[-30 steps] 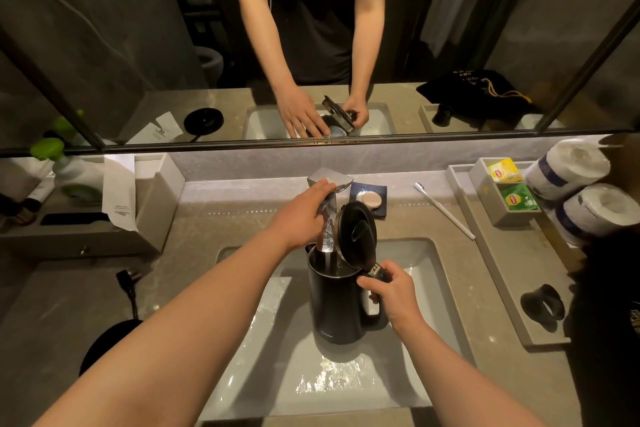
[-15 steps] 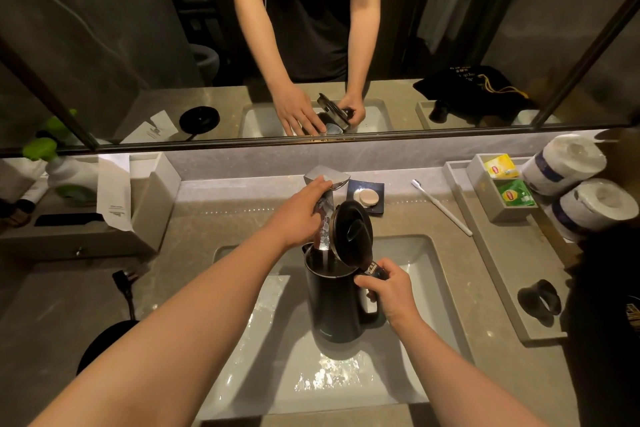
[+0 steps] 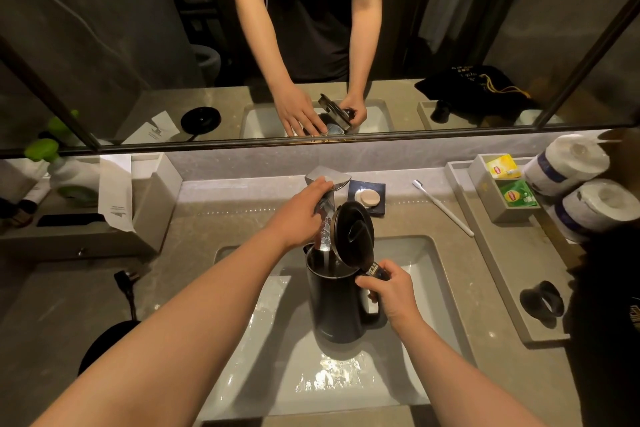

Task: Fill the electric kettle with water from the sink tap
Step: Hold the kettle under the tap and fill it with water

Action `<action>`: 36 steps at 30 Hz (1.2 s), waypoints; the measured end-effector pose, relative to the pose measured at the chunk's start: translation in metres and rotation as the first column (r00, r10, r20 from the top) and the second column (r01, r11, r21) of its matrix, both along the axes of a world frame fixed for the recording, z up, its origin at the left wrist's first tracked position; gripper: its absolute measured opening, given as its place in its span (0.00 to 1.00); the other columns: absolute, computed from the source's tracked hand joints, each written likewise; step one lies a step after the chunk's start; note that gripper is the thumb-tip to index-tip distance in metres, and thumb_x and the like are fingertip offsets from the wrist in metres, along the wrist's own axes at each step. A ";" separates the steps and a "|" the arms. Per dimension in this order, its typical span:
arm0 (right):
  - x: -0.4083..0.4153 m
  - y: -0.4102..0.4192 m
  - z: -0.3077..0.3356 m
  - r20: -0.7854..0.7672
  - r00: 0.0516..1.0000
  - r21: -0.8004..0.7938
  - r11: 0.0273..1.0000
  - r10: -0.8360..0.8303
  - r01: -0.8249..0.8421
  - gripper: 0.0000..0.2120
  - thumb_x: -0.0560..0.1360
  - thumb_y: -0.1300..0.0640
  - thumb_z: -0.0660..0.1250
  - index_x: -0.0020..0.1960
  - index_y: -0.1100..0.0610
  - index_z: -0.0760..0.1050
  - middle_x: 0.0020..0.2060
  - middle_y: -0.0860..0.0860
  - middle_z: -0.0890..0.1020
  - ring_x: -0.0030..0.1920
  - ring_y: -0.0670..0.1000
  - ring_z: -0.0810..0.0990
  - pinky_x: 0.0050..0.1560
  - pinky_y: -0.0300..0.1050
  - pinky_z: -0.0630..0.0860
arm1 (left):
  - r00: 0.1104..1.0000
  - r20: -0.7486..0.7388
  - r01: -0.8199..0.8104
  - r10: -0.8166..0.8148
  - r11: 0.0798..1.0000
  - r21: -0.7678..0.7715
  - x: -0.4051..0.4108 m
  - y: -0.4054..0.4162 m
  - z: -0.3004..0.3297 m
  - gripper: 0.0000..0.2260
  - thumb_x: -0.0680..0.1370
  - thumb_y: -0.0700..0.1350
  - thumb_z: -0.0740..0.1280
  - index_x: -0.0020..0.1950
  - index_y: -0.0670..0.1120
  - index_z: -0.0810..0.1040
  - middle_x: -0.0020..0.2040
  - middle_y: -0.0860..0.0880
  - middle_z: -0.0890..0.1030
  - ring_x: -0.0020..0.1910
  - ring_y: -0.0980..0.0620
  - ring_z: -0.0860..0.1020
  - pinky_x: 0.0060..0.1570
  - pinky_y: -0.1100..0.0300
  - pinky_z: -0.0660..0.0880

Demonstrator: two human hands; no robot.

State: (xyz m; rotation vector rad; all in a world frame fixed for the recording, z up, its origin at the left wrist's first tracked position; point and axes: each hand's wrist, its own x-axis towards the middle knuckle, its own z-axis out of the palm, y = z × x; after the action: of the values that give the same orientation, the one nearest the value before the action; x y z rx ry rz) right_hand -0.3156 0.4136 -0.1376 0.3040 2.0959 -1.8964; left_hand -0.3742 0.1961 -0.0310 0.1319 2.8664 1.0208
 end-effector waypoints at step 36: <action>-0.001 -0.003 -0.004 0.018 0.999 0.047 0.998 -0.032 0.031 0.12 0.64 0.61 0.78 0.37 0.58 0.75 0.28 0.50 0.78 0.34 0.56 0.78 0.33 0.47 0.78 | 1.000 -0.009 0.009 -0.009 1.000 -0.019 0.001 0.000 0.000 0.31 0.75 0.35 0.60 0.75 0.54 0.58 0.78 0.51 0.56 0.73 0.47 0.60 0.68 0.53 0.60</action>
State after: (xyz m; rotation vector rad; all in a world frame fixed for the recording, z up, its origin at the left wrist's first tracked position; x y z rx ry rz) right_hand -0.3170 0.4106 -0.1411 0.3656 2.1379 -1.8567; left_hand -0.3732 0.1960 -0.0313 0.1484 2.8797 0.9938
